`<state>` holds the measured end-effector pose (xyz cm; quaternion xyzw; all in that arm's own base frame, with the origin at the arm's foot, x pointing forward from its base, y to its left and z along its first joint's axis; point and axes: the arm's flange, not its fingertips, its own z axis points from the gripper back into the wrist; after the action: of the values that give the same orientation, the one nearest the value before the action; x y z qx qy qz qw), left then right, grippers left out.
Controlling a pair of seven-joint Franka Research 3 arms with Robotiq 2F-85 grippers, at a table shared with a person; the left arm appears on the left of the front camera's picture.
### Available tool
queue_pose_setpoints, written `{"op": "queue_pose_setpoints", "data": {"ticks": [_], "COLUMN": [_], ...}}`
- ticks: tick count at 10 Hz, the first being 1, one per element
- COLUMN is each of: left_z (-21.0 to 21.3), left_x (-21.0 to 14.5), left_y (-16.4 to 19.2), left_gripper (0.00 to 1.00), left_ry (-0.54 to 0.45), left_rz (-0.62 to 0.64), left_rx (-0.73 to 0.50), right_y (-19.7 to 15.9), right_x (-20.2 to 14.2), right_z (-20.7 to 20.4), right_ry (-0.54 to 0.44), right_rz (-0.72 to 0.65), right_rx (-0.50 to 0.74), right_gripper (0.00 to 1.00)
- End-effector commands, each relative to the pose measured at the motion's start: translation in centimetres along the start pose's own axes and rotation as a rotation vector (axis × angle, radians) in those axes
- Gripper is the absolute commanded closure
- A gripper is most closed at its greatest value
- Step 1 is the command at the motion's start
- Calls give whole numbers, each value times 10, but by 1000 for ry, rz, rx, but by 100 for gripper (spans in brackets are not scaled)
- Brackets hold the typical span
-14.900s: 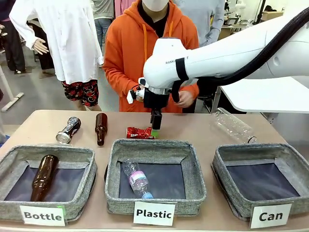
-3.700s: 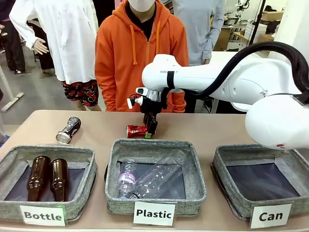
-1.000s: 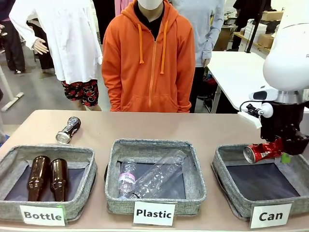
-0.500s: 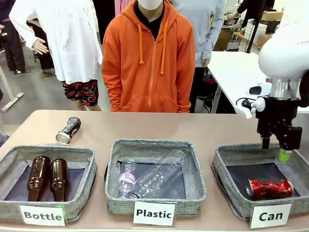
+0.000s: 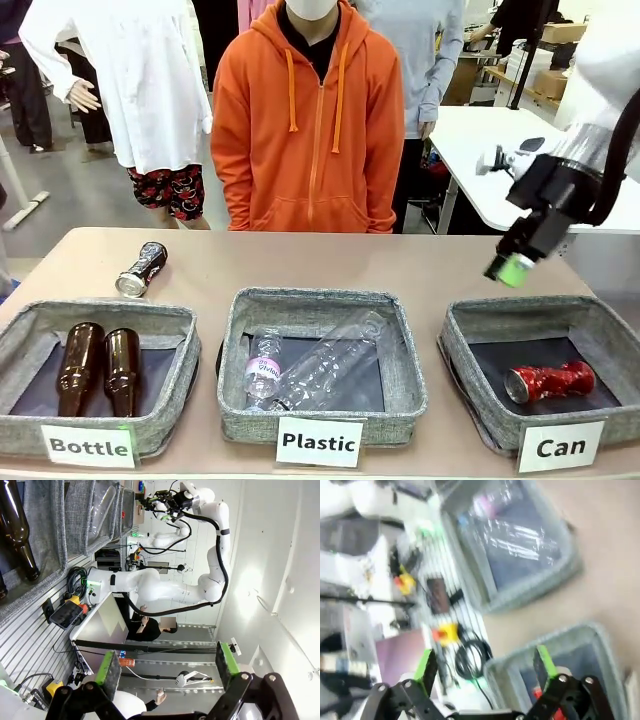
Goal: Sort the can waste into the basket.
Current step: Pick up the can waste from the table and place it in the right Fabric basket.
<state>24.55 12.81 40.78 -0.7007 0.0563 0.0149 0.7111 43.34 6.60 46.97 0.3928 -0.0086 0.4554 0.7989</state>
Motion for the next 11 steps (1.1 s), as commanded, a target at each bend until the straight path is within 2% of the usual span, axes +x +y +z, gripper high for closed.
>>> {"op": "queue_pose_setpoints", "data": {"ticks": [1, 2, 4, 5, 6, 7, 11], "left_z": [0, 0, 0, 0, 0, 0, 0], "left_x": [1, 1, 1, 1, 1, 1, 1], "left_y": [-2, -2, -2, -2, -2, -2, -2], "left_gripper": [0, 0, 0, 0, 0, 0, 0], "left_ry": [-6, -6, -6, -6, -6, -6, -6], "left_rz": [-21, -21, -21, -21, -21, -21, -21], "left_rx": [-19, -19, -19, -19, -19, -19, -19], "right_y": [2, 2, 4, 4, 1, -11, -11], "right_x": [-16, -31, -63, -72, -73, -73, -73], "right_z": [0, 2, 3, 2, 0, 12, 12], "right_ry": [-1004, -1176, -1421, -1417, -1358, -741, -741], "right_rz": [-247, -287, -357, -349, -264, -318, -318], "right_rx": [105, 66, 82, 86, 134, 184, 184], "right_gripper": [0, 0, 0, 0, 0, 0, 0]}}
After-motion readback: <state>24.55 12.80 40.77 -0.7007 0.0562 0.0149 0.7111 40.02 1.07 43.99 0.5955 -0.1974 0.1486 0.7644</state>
